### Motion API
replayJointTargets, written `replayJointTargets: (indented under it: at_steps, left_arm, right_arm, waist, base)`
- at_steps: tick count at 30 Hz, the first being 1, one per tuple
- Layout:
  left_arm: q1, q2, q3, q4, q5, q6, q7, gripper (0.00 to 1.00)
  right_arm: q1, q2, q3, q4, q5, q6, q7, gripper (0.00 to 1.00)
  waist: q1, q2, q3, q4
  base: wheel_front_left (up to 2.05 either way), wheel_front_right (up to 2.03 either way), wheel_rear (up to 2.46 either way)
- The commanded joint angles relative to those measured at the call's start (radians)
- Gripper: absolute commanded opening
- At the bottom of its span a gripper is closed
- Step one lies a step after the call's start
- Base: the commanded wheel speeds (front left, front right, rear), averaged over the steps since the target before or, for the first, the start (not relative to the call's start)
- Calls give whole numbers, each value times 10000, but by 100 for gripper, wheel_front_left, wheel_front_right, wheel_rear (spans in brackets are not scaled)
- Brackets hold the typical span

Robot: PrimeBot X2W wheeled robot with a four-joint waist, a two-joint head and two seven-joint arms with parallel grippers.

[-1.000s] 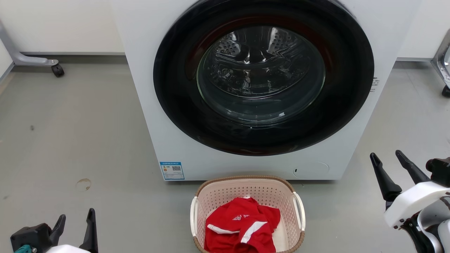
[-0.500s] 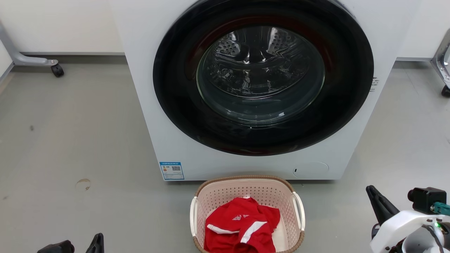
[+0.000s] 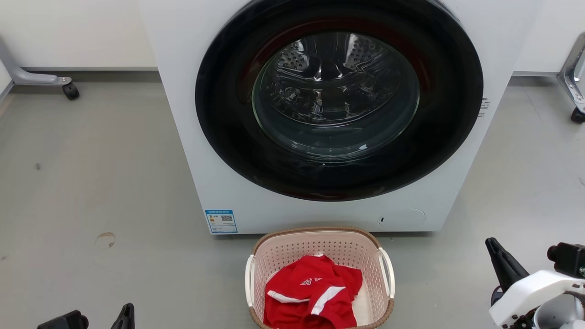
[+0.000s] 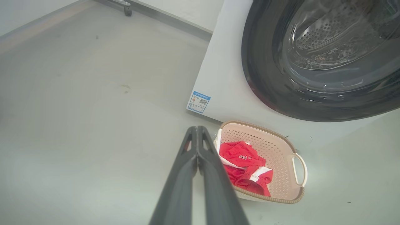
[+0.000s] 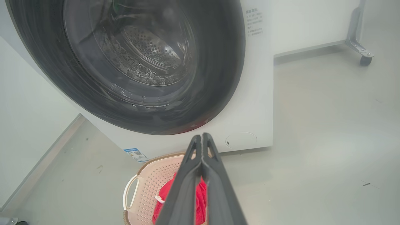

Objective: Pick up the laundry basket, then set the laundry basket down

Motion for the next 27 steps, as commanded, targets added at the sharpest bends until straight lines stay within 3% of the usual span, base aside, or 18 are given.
replayJointTargets:
  at_steps: [1,27]
  left_arm:
    - [-453,136,311,-138,-147,-151,10,0]
    - [-953,-898,1432,553,-1811,-1390,278,0]
  right_arm:
    - [-482,-218,-150,-190,240,-7,41,0]
    - [-632,-172,-652,-82,2611,-13,111,0]
  waist:
    - [-3,0,4,-6]
    - [-3,0,100,-149]
  base:
    - [0,0,0]
    - [0,0,0]
